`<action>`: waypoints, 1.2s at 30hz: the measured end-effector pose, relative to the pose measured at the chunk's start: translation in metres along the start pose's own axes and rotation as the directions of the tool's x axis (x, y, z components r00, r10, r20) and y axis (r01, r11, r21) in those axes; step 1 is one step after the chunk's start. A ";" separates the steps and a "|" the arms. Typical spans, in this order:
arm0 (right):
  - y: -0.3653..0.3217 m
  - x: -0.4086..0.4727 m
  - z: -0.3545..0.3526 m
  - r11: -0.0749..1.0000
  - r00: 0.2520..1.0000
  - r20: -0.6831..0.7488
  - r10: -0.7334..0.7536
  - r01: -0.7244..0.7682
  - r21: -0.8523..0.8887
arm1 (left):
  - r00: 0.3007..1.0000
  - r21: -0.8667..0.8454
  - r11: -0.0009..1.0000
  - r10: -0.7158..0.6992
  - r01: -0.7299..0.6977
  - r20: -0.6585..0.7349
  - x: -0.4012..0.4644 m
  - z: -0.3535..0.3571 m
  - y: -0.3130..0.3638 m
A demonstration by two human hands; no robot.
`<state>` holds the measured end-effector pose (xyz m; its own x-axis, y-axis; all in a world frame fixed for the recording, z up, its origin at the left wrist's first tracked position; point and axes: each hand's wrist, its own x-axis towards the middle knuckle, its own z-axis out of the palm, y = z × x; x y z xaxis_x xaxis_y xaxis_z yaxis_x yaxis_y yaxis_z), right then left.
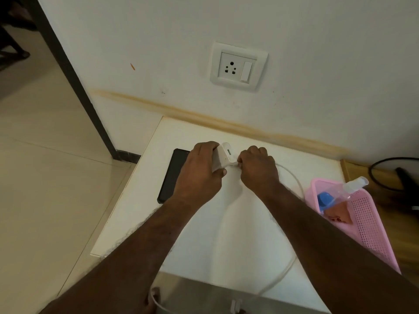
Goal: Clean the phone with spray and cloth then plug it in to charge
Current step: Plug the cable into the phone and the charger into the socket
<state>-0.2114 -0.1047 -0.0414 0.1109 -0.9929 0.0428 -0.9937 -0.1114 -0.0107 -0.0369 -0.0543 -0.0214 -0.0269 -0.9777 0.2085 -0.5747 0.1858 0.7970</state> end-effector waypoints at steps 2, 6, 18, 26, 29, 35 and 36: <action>-0.003 -0.009 -0.012 0.995 0.998 -0.018 0.054 -0.052 0.080 | 0.999 -0.041 0.999 0.010 -0.012 -0.051 0.000 -0.005 0.003; -0.007 -0.041 -0.052 0.913 0.967 -0.179 0.183 -0.099 0.396 | 0.989 -0.157 0.987 0.012 -0.035 -0.146 0.000 -0.014 0.012; -0.020 -0.134 -0.091 0.513 0.869 -0.256 0.423 0.003 0.858 | 0.977 -0.148 0.965 0.212 -0.215 -0.037 -0.022 -0.012 0.037; -0.004 -0.129 -0.077 0.503 0.892 -0.269 0.362 0.056 0.862 | 0.928 0.049 0.930 0.368 -0.365 -0.064 -0.021 -0.010 0.050; 0.002 -0.127 -0.077 0.507 0.887 -0.283 0.364 0.066 0.860 | 0.923 0.091 0.924 0.379 -0.372 -0.067 -0.021 -0.009 0.053; 0.007 -0.128 -0.077 0.575 0.886 -0.329 0.326 0.090 0.813 | 0.927 0.153 0.924 0.364 -0.349 -0.084 -0.019 -0.010 0.056; 0.007 -0.129 -0.077 0.588 0.890 -0.336 0.308 0.099 0.802 | 0.925 0.169 0.919 0.372 -0.355 -0.078 -0.019 -0.009 0.056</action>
<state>-0.2337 0.0259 0.0302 -0.2128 -0.9041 0.3706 -0.5615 -0.1972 -0.8037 -0.0607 -0.0245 0.0242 -0.1751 -0.8277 0.5332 -0.6570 0.5015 0.5628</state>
